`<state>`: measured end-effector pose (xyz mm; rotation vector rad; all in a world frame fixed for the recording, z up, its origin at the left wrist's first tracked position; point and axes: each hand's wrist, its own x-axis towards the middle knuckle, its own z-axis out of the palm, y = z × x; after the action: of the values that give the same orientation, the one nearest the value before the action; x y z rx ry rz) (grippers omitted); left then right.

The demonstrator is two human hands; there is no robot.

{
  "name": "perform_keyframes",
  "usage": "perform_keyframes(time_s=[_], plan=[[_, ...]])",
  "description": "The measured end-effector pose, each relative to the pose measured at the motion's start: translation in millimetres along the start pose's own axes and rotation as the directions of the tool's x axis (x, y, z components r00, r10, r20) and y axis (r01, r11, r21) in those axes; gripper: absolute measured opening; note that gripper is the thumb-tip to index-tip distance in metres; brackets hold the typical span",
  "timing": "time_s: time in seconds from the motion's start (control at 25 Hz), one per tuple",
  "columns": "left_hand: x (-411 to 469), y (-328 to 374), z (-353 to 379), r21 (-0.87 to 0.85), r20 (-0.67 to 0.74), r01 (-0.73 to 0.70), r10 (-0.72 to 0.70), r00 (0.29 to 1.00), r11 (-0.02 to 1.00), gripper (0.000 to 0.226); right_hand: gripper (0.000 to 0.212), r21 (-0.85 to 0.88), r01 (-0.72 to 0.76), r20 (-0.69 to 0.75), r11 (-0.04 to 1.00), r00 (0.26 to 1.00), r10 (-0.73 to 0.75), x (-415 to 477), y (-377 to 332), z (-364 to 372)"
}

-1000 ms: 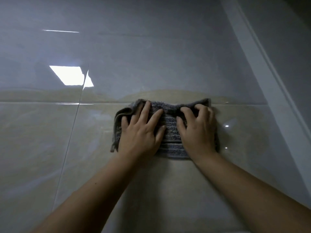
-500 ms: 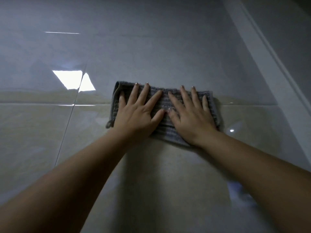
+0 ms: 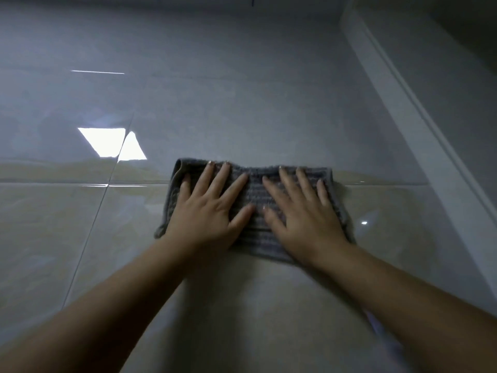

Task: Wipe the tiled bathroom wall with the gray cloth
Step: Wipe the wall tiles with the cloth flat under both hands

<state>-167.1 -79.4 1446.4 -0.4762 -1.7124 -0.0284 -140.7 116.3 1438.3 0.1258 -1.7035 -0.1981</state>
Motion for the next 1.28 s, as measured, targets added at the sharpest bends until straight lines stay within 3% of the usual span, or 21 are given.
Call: perform_keyframes(time_s=[0.12, 0.32, 0.6, 0.84, 1.12, 1.28], plan=[[61, 22, -11, -0.108, -0.001, 0.062, -0.062, 0.998, 0.992, 0.061, 0.056, 0.017, -0.103, 0.017, 0.994, 0.995, 0.103, 50, 13, -13], [20, 74, 16, 0.010, -0.054, 0.019, -0.019, 0.998, 1.000, 0.066, 0.068, -0.035, -0.015, -0.029, 0.999, 0.999, 0.014, -22, 48, -3], [92, 116, 8, -0.041, -0.021, 0.054, -0.055, 0.998, 0.998, 0.065, 0.055, -0.003, -0.176, 0.054, 0.984, 0.983, 0.176, 26, 103, -20], [7, 153, 33, 0.027, -0.049, -0.028, 0.029, 0.998, 0.999, 0.073, 0.064, -0.040, -0.058, -0.024, 0.997, 0.998, 0.057, -81, 118, -6], [97, 174, 25, -0.018, -0.026, -0.020, 0.020, 0.999, 1.000, 0.068, 0.054, -0.017, -0.207, 0.075, 0.978, 0.975, 0.207, -13, 162, -23], [80, 188, 31, -0.050, -0.064, -0.027, 0.024, 0.998, 0.998, 0.067, 0.057, -0.018, -0.221, 0.024, 0.975, 0.975, 0.221, -31, 169, -18]])
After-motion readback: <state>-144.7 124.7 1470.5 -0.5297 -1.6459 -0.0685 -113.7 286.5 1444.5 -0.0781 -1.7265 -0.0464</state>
